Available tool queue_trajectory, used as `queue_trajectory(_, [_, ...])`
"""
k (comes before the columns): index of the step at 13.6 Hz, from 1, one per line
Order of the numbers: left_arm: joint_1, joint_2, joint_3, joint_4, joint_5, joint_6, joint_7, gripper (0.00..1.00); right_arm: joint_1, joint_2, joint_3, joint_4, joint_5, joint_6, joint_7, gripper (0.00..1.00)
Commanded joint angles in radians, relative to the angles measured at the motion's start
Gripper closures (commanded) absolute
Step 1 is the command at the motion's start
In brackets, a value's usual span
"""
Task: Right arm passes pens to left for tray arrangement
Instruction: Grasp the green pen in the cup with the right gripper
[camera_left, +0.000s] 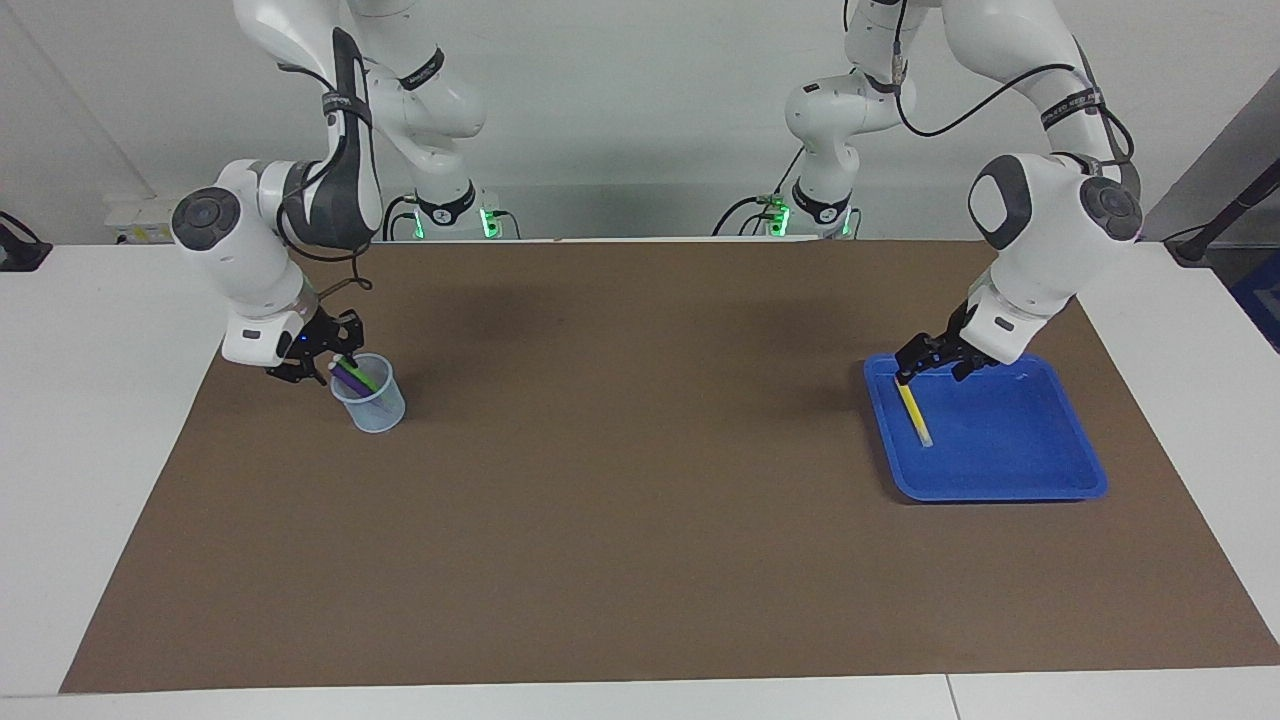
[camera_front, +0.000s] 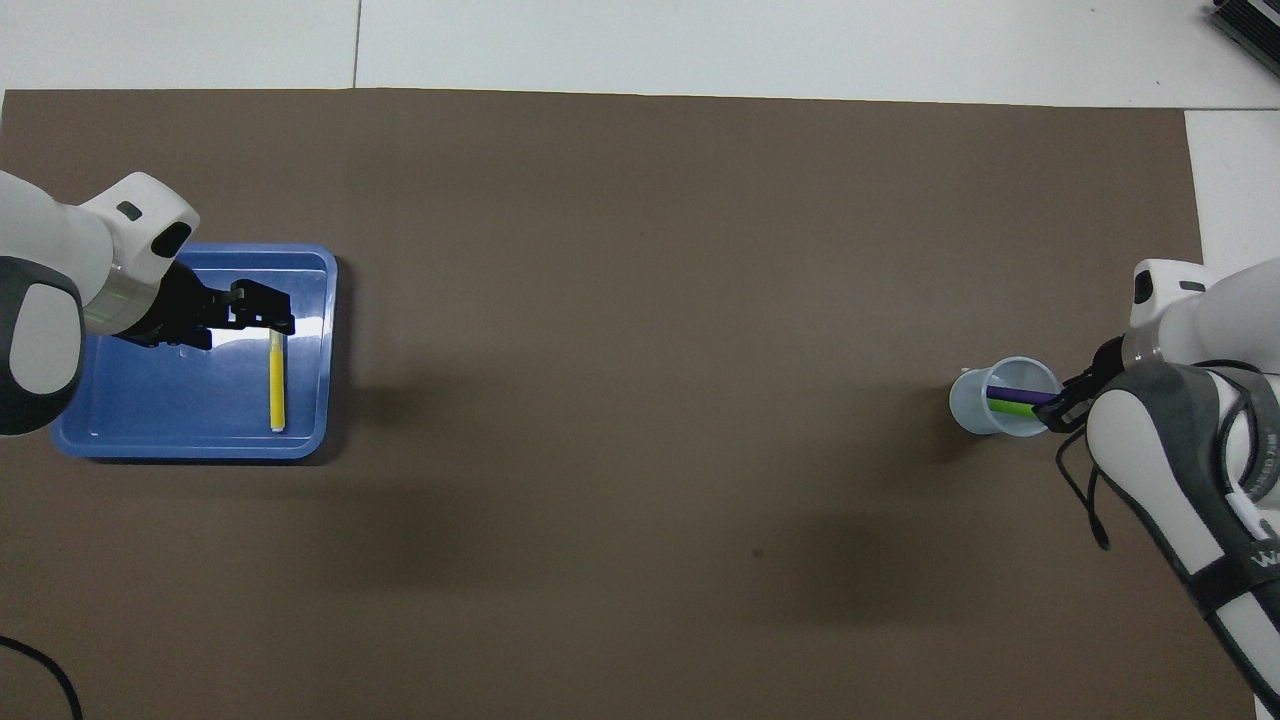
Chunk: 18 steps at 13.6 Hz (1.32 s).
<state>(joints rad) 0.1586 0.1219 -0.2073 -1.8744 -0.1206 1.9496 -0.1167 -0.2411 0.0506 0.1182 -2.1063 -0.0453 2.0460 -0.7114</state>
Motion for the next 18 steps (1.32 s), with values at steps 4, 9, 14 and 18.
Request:
queue_trajectory(4, [-0.051,-0.022,0.009,-0.012,-0.013,-0.017,-0.081,0.00,-0.026,-0.017,0.008,-0.040,-0.016,0.026,-0.019,0.74])
queue_trajectory(9, [-0.054,-0.022,0.008,-0.014,-0.013,-0.020,-0.084,0.00,-0.014,-0.012,0.009,-0.020,0.001,-0.003,-0.010,1.00])
queue_trajectory(14, [-0.068,-0.028,0.008,-0.012,-0.013,-0.021,-0.112,0.00,-0.010,-0.012,0.015,0.011,0.002,-0.053,-0.008,1.00])
queue_trajectory(18, [-0.074,-0.031,0.008,-0.012,-0.013,-0.023,-0.139,0.00,0.023,-0.017,0.017,0.126,0.039,-0.214,-0.006,1.00])
